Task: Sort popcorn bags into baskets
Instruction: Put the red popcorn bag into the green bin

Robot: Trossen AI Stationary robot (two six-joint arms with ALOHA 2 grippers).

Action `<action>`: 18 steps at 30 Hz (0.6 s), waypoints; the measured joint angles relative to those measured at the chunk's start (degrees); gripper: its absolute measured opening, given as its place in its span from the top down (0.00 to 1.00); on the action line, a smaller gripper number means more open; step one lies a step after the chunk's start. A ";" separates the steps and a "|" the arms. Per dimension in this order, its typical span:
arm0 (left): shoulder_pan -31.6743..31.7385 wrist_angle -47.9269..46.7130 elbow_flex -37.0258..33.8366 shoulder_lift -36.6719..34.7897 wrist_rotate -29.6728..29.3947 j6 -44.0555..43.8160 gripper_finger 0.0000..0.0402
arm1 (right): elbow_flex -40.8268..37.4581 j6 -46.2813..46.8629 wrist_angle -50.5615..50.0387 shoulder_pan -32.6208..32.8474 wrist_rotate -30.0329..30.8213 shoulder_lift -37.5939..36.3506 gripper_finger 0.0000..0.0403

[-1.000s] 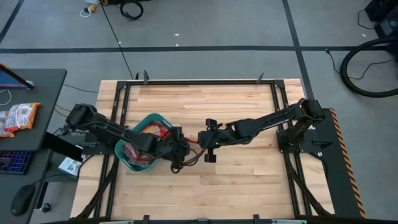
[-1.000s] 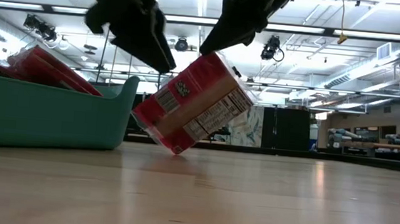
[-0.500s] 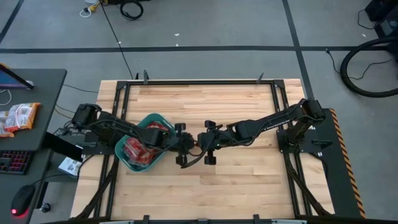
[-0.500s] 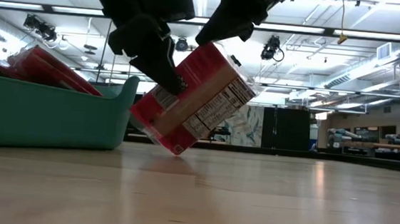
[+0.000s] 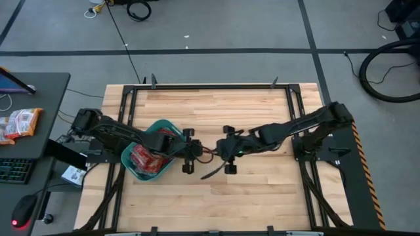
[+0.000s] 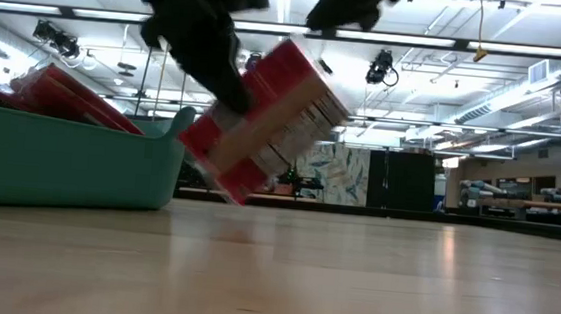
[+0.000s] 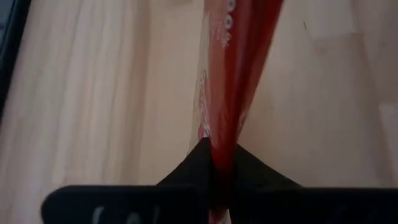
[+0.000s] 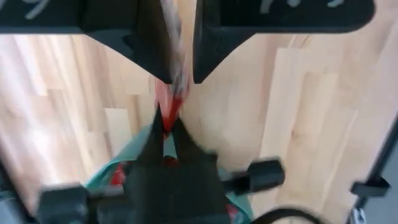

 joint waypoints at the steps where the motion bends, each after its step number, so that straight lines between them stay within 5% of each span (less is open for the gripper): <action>1: -0.11 -3.12 1.48 -0.61 -0.07 -0.74 0.93 | 0.00 0.58 -1.18 0.62 0.97 -1.51 0.82; 8: -1.17 -32.62 19.27 -2.49 1.41 -13.16 0.92 | -1.41 7.05 -9.01 6.12 14.88 -10.39 0.80; 18: 0.18 -67.93 33.85 -2.55 5.99 -31.75 0.91 | -10.75 15.55 -8.39 10.56 19.84 -12.45 0.80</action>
